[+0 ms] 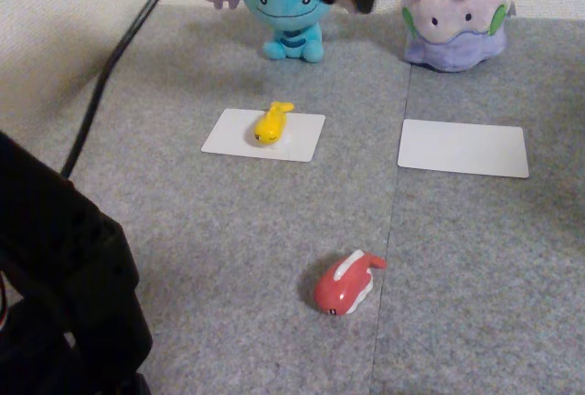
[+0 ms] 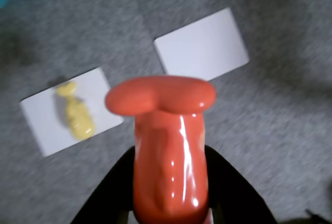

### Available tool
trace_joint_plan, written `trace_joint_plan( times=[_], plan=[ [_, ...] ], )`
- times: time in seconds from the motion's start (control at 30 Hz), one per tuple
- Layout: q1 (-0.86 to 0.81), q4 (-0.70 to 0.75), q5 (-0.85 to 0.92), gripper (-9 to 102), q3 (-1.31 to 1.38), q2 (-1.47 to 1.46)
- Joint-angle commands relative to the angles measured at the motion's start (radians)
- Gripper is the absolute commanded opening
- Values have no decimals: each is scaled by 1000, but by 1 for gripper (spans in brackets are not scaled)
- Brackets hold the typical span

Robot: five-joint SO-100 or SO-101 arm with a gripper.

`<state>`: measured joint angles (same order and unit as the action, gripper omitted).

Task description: Wooper wants to eat egg sudhi, and Goomy wants to eat shrimp sushi

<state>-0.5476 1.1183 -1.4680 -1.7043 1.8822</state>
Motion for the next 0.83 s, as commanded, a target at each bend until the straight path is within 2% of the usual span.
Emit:
trace_joint_plan(
  times=[0.0, 0.43, 0.8],
  plan=[
    [-41, -57, 54, 7, 92, -64],
    [-91, -215, 282, 7, 160, -446],
    [-167, -371, 396, 7, 189, -620]
  ],
)
